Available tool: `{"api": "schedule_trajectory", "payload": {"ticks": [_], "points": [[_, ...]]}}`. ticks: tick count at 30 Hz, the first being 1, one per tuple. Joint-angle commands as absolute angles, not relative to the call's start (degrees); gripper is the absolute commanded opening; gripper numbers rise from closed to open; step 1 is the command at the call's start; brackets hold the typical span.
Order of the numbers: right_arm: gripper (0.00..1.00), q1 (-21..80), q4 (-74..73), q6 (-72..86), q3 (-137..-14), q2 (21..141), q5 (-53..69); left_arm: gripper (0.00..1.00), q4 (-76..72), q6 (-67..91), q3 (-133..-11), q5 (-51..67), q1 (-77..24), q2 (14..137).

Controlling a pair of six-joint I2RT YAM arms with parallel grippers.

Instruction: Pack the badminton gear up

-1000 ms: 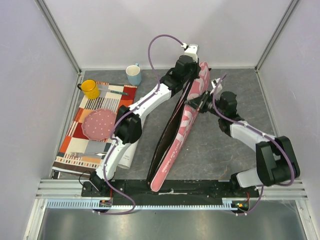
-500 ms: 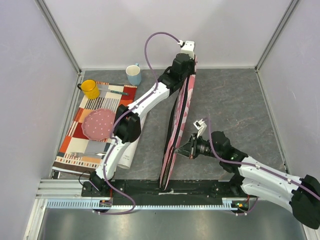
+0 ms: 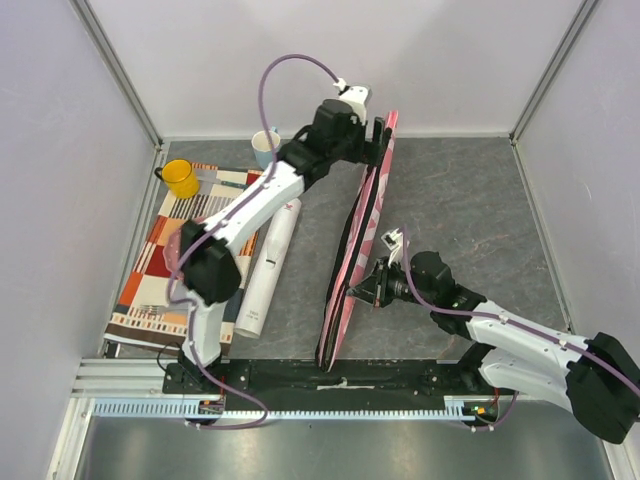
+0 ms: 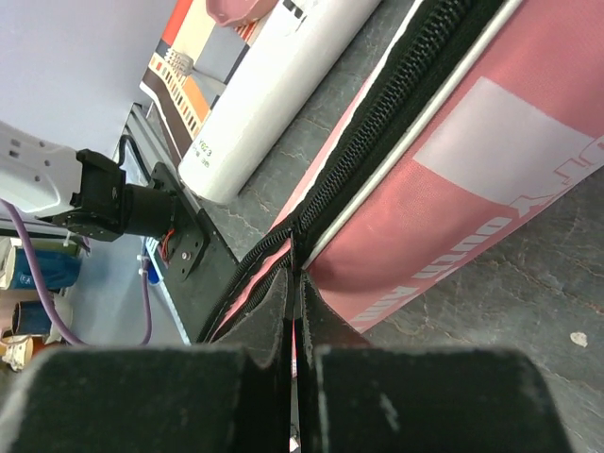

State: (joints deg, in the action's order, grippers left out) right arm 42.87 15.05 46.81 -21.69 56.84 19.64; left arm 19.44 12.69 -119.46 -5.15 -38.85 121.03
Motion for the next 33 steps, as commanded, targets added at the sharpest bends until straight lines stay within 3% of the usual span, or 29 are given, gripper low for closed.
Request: {"api": "schedule_trajectory", "payload": {"ticks": [1, 3, 6, 9, 14, 15, 16, 21, 24, 25, 28, 33], "points": [[0.0, 42.4, 15.3, 44.6, -25.2, 55.6, 19.5, 0.85, 28.1, 15.9, -110.5, 7.7, -38.0, 105.2], [0.0, 42.4, 15.3, 44.6, -25.4, 55.4, 19.8, 0.84, 28.2, 15.5, -102.1, 11.3, -38.8, 100.4], [0.0, 42.5, 16.3, 45.1, -25.3, 55.8, 20.8, 0.99, 30.6, 13.7, -96.6, 6.7, -42.7, 98.8], [0.0, 42.4, 16.1, 45.0, -25.5, 56.1, 21.3, 1.0, 29.8, 15.4, -92.1, -1.7, -45.5, 97.3], [0.0, 42.4, 16.0, 44.6, -25.8, 56.8, 21.5, 0.97, 28.5, 17.7, -89.5, -3.2, -49.0, 100.7], [0.0, 42.3, 16.0, 44.1, -25.8, 57.0, 21.4, 0.92, 28.4, 18.1, -90.1, -3.3, -49.5, 101.7], [0.0, 42.4, 16.0, 44.0, -26.1, 57.3, 21.4, 0.81, 28.4, 18.5, -90.6, -3.4, -49.7, 102.7], [0.0, 42.4, 14.3, 43.5, -26.6, 57.7, 20.9, 0.7, 28.0, 17.6, -92.3, -11.0, -50.6, 107.7], [0.0, 42.4, 11.5, 42.6, -27.5, 57.3, 20.3, 0.47, 27.8, 17.7, -92.1, -13.4, -50.6, 108.8], [0.0, 42.4, 10.9, 42.4, -28.2, 57.0, 19.8, 0.23, 27.2, 17.9, -91.9, -14.8, -50.6, 108.7], [0.0, 42.5, 9.6, 42.5, -29.3, 56.3, 19.9, 0.02, 23.5, 18.5, -91.9, -16.8, -50.5, 107.8], [0.0, 44.7, 7.0, 42.6, -29.4, 52.7, 17.2, 0.02, 10.3, 18.1, -91.9, -16.3, -50.6, 105.3]]}}
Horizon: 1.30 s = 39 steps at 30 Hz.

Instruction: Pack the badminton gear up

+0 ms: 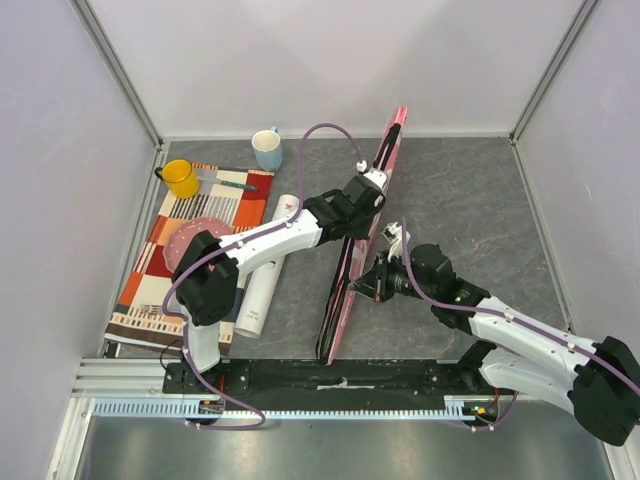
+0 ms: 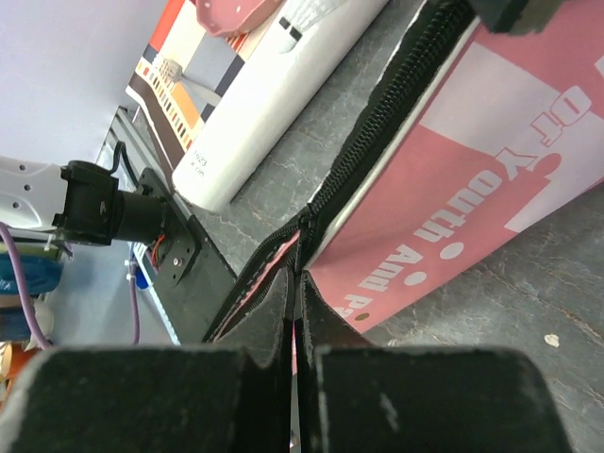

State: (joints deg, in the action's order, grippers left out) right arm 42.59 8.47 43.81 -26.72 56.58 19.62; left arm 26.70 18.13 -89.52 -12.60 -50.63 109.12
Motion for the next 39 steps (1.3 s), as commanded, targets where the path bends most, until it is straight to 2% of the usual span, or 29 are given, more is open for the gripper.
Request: {"api": "schedule_trajectory", "payload": {"ticks": [1, 5, 12, 19, 23, 29, 33, 34, 35, 36, 38, 39], "points": [[0.0, 45.3, 7.1, 42.7, -29.1, 52.2, 16.6, 0.02, 9.2, 18.0, -93.2, -16.1, -50.6, 106.1], [0.0, 48.9, 9.2, 44.6, -27.3, 52.2, 14.5, 0.02, 4.7, 16.8, -100.6, -13.4, -50.7, 108.9], [0.0, 56.4, 15.9, 49.3, -21.0, 53.2, 8.9, 0.02, 6.6, 16.8, -112.6, -15.1, -50.7, 114.5], [0.0, 58.1, 15.0, 47.2, -16.4, 53.7, 3.6, 0.02, 11.3, 16.3, -127.6, -19.4, -50.7, 119.5], [0.0, 58.1, 14.9, 47.9, -12.7, 53.1, -1.3, 0.02, 19.2, 14.8, -138.8, -19.5, -50.6, 122.9], [0.0, 57.7, 6.7, 49.3, -11.9, 50.4, -13.9, 0.02, 24.0, 15.7, -137.9, -16.5, -49.8, 120.0], [0.0, 56.9, 5.4, 43.8, -15.1, 49.6, -10.0, 0.02, 23.7, 13.9, -135.7, -12.4, -49.8, 118.6], [0.1, 56.9, 4.8, 42.2, -17.4, 47.7, -7.3, 0.02, 23.0, 11.9, -134.1, -9.3, -49.8, 117.2], [0.25, 57.0, 3.2, 37.9, -18.9, 46.5, -3.5, 0.02, 22.7, 10.6, -132.7, -8.0, -49.8, 116.5], [0.48, 57.0, -2.5, 36.5, -20.4, 44.9, -2.8, 0.02, 22.4, 9.3, -129.1, -7.0, -49.8, 115.5], [0.59, 57.0, -8.7, 33.7, -24.1, 39.3, -4.8, 0.02, 20.9, 6.2, -124.0, -5.5, -49.7, 111.5], [0.69, 57.0, -13.5, 33.1, -25.0, 37.3, -5.7, 0.02, 19.0, 5.8, -118.4, -4.3, -48.9, 110.0]]}}
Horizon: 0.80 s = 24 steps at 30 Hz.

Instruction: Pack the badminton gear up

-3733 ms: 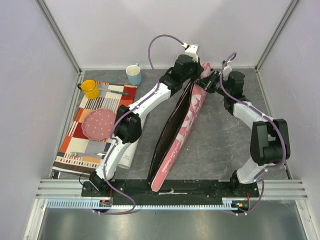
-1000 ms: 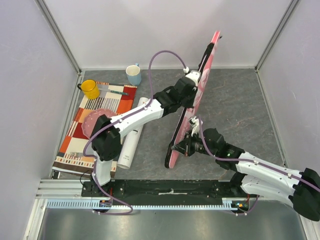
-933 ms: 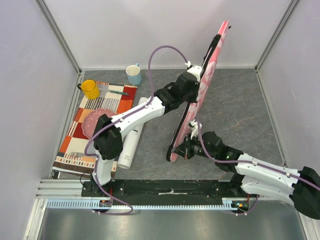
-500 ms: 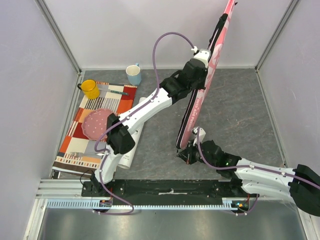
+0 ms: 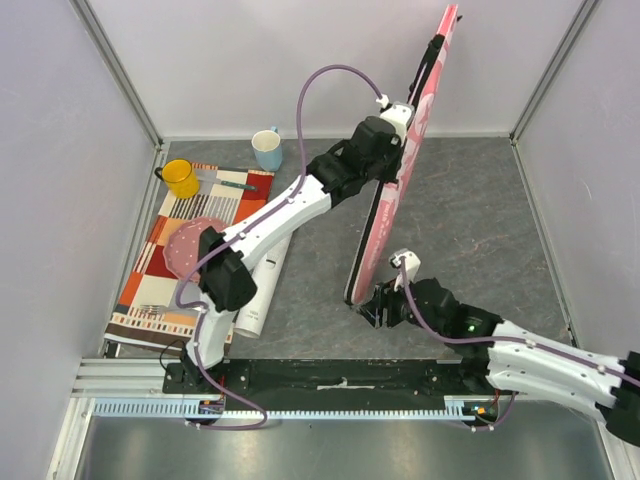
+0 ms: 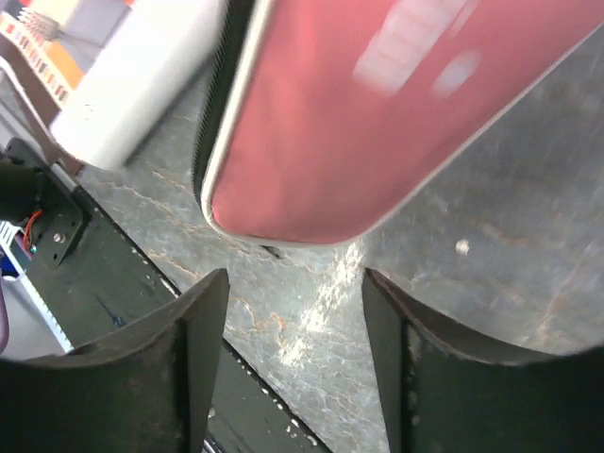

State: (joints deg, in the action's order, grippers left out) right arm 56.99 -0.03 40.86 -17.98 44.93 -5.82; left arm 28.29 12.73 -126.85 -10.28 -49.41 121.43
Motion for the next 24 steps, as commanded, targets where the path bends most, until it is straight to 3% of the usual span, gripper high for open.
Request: {"api": "schedule_trajectory", "payload": {"ticks": [1, 6, 14, 22, 24], "points": [[0.72, 57.0, -15.4, 32.7, -26.4, 33.4, -6.4, 0.02, 17.9, 6.0, -115.8, -0.4, -48.2, 108.7], [0.87, 57.0, -20.5, 34.0, -33.3, 27.2, -16.0, 0.02, 15.7, 12.9, -105.4, 18.8, -42.9, 105.4], [0.93, 57.0, -27.1, 33.0, -51.6, 43.1, -23.9, 0.02, 17.5, 25.2, -102.2, 47.1, -36.7, 115.0], [0.95, 56.9, -22.8, 33.9, -54.2, 47.5, -20.8, 0.04, 18.5, 25.7, -102.0, 42.3, -35.9, 123.2], [0.95, 56.8, -22.7, 34.1, -53.4, 47.5, -21.3, 0.23, 19.0, 24.8, -102.2, 39.9, -36.0, 123.8]]}}
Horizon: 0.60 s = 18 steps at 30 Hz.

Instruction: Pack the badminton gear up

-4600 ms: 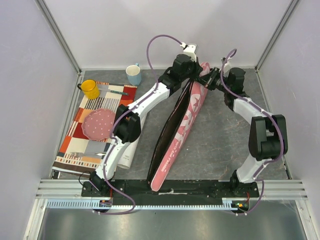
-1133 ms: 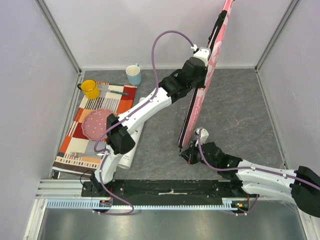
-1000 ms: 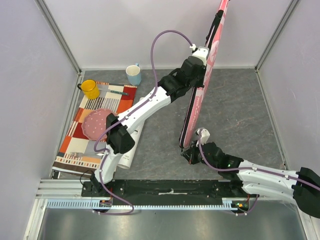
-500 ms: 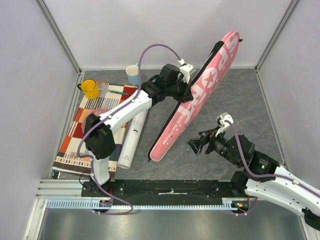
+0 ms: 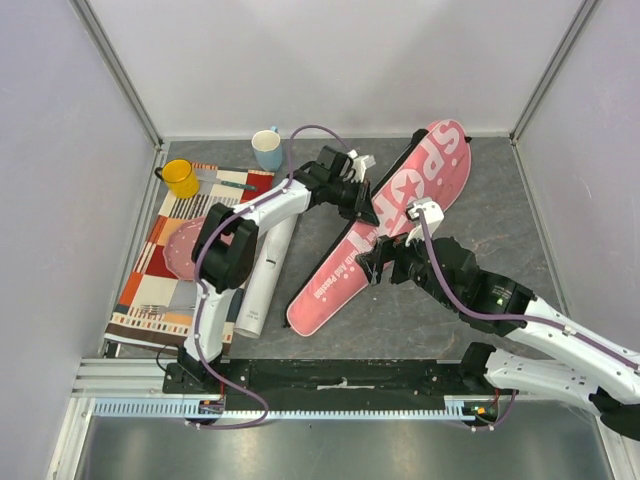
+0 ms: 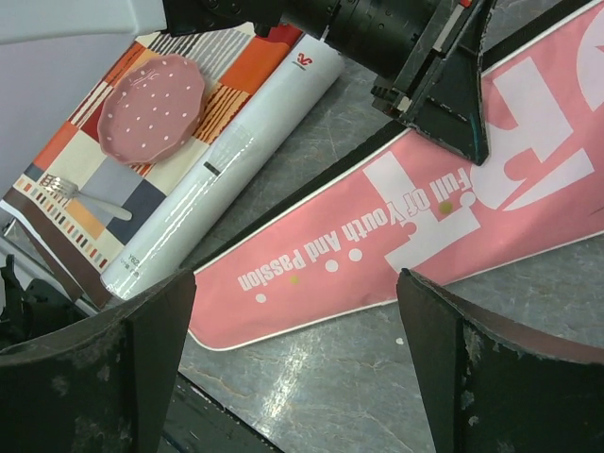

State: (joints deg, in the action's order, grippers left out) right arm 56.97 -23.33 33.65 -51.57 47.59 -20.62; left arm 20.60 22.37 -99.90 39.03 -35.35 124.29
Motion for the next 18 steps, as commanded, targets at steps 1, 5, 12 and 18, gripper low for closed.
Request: {"api": "schedule_trajectory", "payload": {"ticks": [1, 5, 12, 18], "points": [[0.96, 56.8, -22.7, 34.3, -53.0, 47.4, -21.8, 0.62, 19.7, 24.2, -102.5, 37.6, -36.0, 124.2], [0.97, 55.7, -22.6, 35.0, -52.2, 47.9, -22.7, 1.0, 23.0, 21.7, -102.4, 29.3, -36.0, 122.0], [0.98, 53.3, -31.4, 41.1, -50.5, 48.3, -37.7, 1.0, 24.8, 17.4, -97.1, 5.1, -37.0, 104.7], [0.98, 53.2, -39.2, 38.2, -49.5, 43.9, -49.5, 0.98, 25.4, 12.2, -89.2, -12.7, -39.4, 84.1]]}}
